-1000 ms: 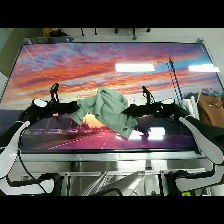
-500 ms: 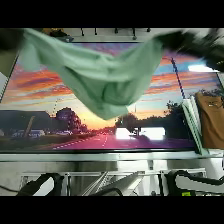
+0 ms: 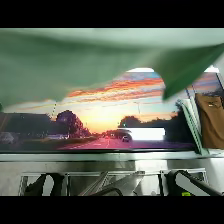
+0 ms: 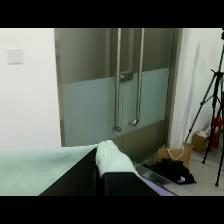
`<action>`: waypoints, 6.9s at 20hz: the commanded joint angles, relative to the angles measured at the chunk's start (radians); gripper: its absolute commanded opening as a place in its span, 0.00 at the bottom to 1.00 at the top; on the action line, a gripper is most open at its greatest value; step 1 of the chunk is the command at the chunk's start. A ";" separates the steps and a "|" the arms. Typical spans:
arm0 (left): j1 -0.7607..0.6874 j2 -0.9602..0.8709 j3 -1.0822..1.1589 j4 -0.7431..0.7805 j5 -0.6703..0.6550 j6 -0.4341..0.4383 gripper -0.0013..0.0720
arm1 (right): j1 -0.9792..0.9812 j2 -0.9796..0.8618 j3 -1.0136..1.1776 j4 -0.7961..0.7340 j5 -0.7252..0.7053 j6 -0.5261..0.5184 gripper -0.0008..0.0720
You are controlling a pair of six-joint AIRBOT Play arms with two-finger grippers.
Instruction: Fold the shirts.
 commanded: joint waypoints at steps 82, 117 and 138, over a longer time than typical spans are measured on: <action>0.217 -0.086 -0.163 -0.562 -0.443 -0.048 0.04 | -0.170 0.129 -0.258 0.025 0.050 -0.019 0.04; -0.400 -1.090 -0.067 0.383 -0.527 -0.138 0.04 | 0.039 -0.674 -0.651 -0.470 -0.030 -0.072 0.04; -0.399 -1.010 -0.468 0.370 -0.386 -0.220 0.98 | 0.014 -0.596 -0.730 -0.558 -0.017 -0.013 0.44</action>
